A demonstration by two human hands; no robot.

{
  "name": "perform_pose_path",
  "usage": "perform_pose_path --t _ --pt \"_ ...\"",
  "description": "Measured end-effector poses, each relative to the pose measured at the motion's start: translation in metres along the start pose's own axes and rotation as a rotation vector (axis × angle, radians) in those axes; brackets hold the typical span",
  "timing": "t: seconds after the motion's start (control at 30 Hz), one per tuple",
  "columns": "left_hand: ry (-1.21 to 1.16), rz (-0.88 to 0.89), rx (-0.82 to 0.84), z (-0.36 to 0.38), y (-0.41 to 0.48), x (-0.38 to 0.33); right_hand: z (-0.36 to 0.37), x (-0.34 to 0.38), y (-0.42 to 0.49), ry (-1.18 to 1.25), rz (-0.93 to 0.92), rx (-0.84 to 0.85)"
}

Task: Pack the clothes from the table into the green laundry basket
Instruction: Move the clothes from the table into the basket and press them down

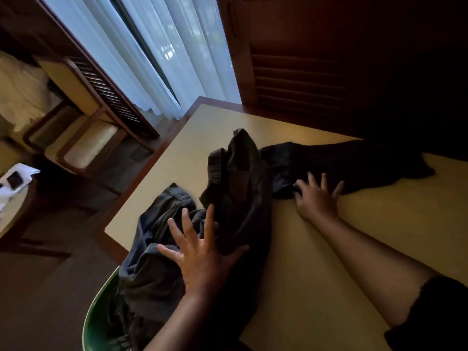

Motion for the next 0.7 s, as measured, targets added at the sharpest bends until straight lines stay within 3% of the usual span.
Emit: perform_pose_path --t 0.07,0.13,0.3,0.4,0.57,0.7 --pt "-0.086 -0.19 0.175 0.002 0.001 0.005 0.007 0.009 -0.011 0.119 0.01 -0.038" --pt "-0.208 -0.268 0.226 0.001 0.008 0.015 0.01 0.02 -0.022 0.277 0.016 -0.064" --pt "-0.238 -0.235 0.144 -0.006 0.029 0.044 0.003 0.069 -0.055 0.628 0.081 0.082" --pt "-0.39 -0.27 0.112 -0.009 0.026 0.065 0.0 0.103 -0.076 0.854 0.135 0.156" --pt "-0.878 -0.54 0.213 -0.031 -0.006 0.116 -0.011 0.154 -0.114 1.067 0.131 0.229" --pt "-1.099 -0.69 0.084 -0.059 -0.053 0.171 0.003 0.205 -0.157 1.099 0.052 0.341"
Point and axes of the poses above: each hand's wrist, its own y-axis towards the middle knuckle, its own z-axis out of the palm, x = y × z, the point moved 1 cm from there along y, towards the middle knuckle, and after that the axes turned 13 degrees about -x, right-handed, at the moved point
